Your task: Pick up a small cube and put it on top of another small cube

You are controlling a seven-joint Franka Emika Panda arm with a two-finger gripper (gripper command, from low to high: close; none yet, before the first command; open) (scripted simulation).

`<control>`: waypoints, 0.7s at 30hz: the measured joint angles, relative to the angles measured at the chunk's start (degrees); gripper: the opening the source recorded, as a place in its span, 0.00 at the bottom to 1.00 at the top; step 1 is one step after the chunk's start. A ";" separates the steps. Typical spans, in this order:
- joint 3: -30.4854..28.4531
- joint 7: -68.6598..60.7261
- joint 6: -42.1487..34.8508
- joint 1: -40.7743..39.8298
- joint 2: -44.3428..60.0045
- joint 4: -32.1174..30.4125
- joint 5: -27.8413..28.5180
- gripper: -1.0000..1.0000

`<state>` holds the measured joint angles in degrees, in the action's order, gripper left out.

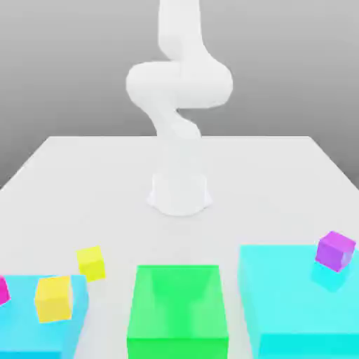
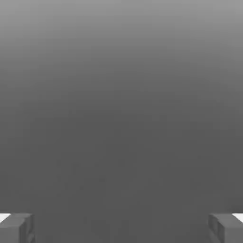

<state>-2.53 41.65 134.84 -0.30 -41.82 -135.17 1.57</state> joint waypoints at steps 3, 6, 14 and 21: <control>-3.87 -6.11 4.40 -0.55 5.82 -4.71 2.06 0.50; -7.88 -12.28 8.69 -1.23 11.46 -9.27 3.75 0.50; -19.74 -31.58 20.89 -3.25 27.75 -21.93 5.96 0.50; -22.74 -54.76 32.52 -6.09 44.01 -29.84 -6.46 0.50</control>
<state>-25.27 -13.11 167.36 -6.39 2.19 -165.01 -4.89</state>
